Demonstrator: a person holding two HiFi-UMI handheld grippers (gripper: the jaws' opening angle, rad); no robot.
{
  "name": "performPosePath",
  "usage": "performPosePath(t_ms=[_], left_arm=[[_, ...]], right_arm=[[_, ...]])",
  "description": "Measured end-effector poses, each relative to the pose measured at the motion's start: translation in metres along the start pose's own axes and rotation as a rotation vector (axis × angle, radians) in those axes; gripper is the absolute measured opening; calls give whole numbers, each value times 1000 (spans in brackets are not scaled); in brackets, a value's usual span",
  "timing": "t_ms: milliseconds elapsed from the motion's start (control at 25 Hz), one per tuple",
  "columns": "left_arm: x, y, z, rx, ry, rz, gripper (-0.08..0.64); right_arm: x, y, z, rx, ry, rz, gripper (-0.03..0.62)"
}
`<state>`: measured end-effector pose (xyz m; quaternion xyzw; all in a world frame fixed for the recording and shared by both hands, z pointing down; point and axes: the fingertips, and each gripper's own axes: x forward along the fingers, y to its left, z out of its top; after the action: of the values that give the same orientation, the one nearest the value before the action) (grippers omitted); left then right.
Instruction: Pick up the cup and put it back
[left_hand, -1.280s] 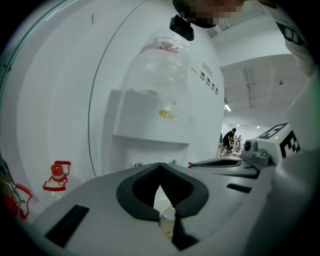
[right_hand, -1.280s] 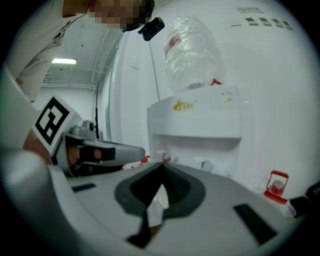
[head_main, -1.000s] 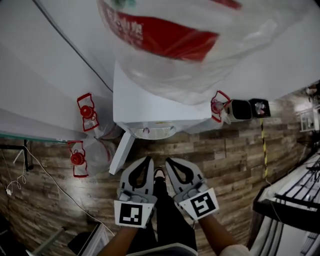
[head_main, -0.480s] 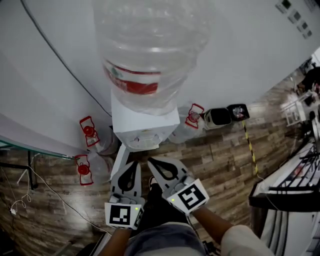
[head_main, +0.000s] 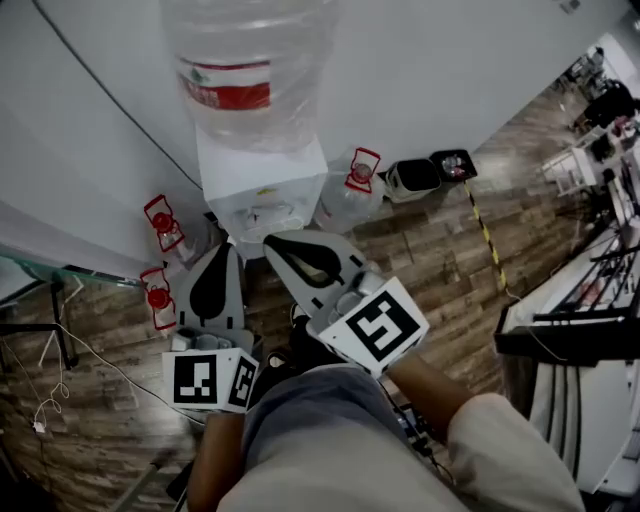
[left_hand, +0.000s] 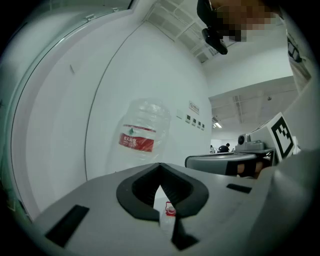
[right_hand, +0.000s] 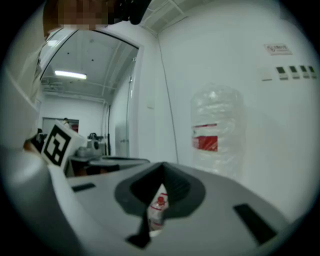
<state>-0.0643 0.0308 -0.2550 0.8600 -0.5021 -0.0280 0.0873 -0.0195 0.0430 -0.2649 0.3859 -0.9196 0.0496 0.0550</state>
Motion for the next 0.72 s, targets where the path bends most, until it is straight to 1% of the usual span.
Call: performPosePath(t_ms=[280,480,720], left_arm=[[-15,-20,3,-5,-10,-35,6],[-25,-38,4,7,-9,-70,6],[-37,-42,3,16,4,-84,6]], right_arm=[[-27,14,2,6,17,-29,23],[-39,27,1,-13,30,-42,21],[-47,39,-2,28,20,-68,21]])
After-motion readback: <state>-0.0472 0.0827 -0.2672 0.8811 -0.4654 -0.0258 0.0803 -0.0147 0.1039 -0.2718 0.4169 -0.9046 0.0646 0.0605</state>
